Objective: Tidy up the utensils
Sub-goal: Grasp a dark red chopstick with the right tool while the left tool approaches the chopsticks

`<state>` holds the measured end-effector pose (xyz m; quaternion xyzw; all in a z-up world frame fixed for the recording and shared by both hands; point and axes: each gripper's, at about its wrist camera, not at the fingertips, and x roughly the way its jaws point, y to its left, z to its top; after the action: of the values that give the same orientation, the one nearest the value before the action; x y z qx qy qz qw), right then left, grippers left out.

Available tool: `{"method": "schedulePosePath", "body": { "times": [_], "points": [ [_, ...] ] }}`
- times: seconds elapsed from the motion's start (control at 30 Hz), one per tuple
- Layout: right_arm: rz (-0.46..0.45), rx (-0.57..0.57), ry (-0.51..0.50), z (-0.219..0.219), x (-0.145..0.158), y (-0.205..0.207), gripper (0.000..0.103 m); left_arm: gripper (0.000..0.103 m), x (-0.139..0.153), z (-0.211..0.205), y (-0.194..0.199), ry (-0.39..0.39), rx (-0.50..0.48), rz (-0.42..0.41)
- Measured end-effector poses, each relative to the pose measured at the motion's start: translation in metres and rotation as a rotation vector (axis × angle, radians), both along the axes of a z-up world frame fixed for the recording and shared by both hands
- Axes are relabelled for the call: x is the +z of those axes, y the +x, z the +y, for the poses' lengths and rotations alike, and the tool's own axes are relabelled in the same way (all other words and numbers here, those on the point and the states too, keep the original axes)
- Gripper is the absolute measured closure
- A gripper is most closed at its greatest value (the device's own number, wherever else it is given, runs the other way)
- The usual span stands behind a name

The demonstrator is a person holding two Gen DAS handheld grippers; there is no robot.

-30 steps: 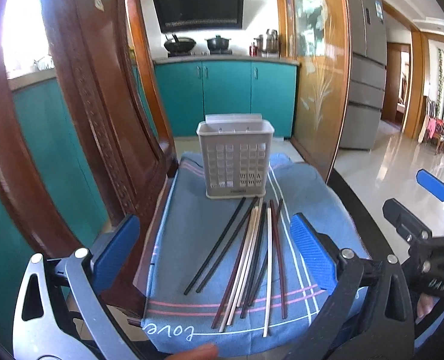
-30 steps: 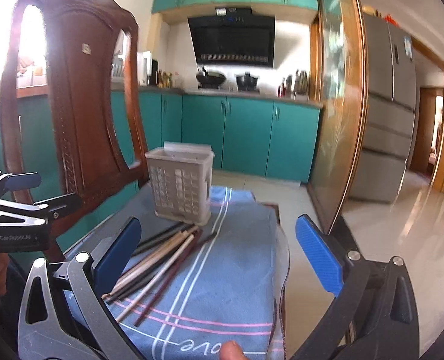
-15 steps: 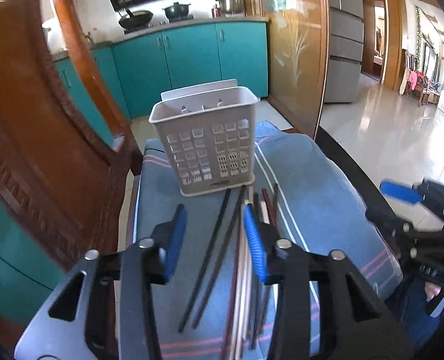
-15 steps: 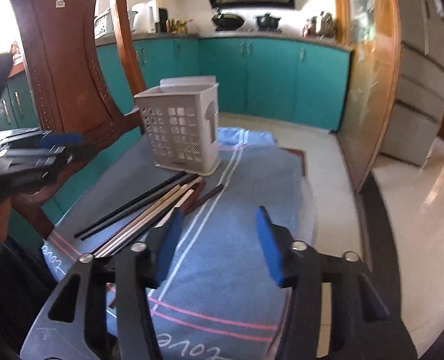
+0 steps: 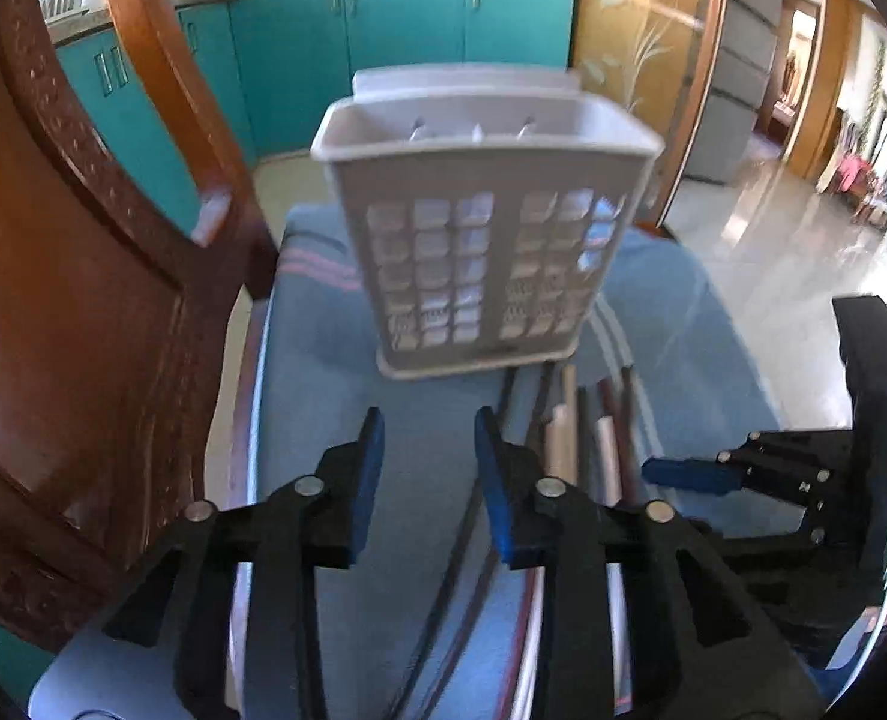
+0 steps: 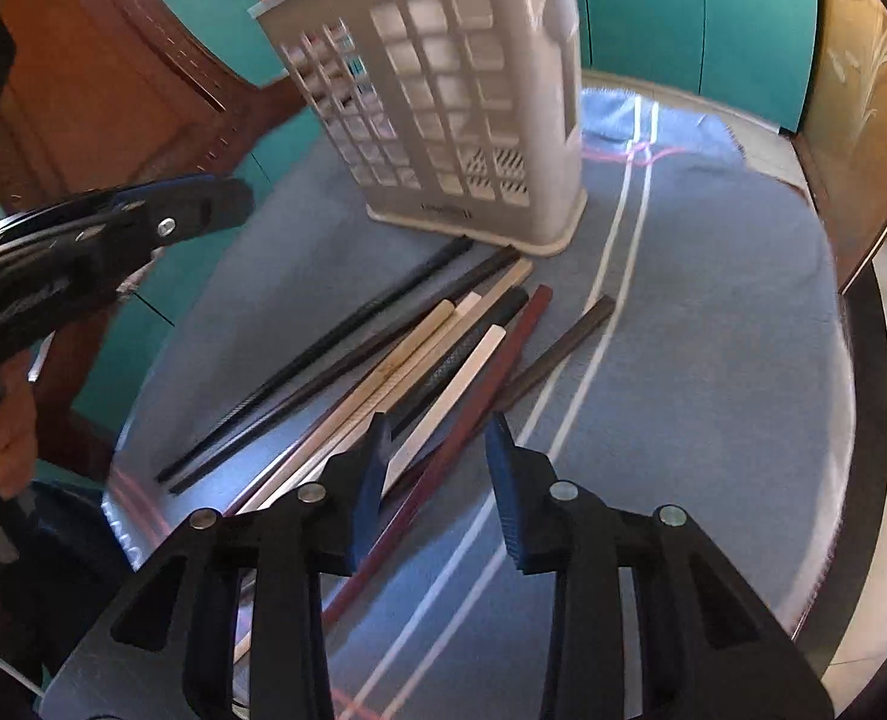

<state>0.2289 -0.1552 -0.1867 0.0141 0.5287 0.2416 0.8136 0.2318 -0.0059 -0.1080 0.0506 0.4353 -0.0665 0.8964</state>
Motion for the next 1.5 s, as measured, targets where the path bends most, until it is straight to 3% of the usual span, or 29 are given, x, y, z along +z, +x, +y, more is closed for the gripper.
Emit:
{"method": "schedulePosePath", "body": {
  "times": [0.07,0.23,0.37,0.63,0.83,1.13,1.2,1.27,1.33,1.5],
  "points": [
    [0.023,-0.01,0.007,0.0,-0.006,0.004,0.069,0.056,-0.006,0.001,0.001,0.017,0.009,0.015],
    [-0.008,0.033,-0.07,0.0,-0.005,0.002,0.085,0.056,-0.023,0.005,0.002,0.018,0.003,0.071],
    [-0.049,0.049,-0.167,-0.017,-0.003,-0.002,0.085,0.056,-0.035,0.004,0.006,0.028,-0.003,0.116],
    [-0.074,-0.033,-0.126,-0.049,0.008,-0.003,0.083,0.056,-0.062,-0.009,0.018,0.063,-0.017,0.161],
    [-0.066,-0.055,-0.164,-0.042,-0.009,0.005,0.083,0.055,-0.082,-0.01,0.024,0.067,-0.017,0.173],
    [-0.135,-0.041,-0.254,-0.025,-0.014,0.003,0.079,0.054,-0.099,-0.014,0.03,0.071,-0.03,0.187],
    [-0.143,-0.038,-0.259,-0.024,-0.014,0.002,0.079,0.063,-0.102,-0.014,0.029,0.062,-0.033,0.188],
    [-0.142,-0.033,-0.252,-0.025,-0.014,0.002,0.079,0.092,-0.099,-0.013,0.024,0.032,-0.048,0.198],
    [-0.131,-0.01,-0.232,-0.026,-0.014,0.0,0.089,0.093,-0.098,-0.016,0.019,0.024,-0.061,0.202],
    [-0.123,0.063,-0.239,-0.026,-0.012,-0.009,0.093,0.094,-0.104,-0.009,0.004,-0.077,-0.071,0.254]
  ]
}}
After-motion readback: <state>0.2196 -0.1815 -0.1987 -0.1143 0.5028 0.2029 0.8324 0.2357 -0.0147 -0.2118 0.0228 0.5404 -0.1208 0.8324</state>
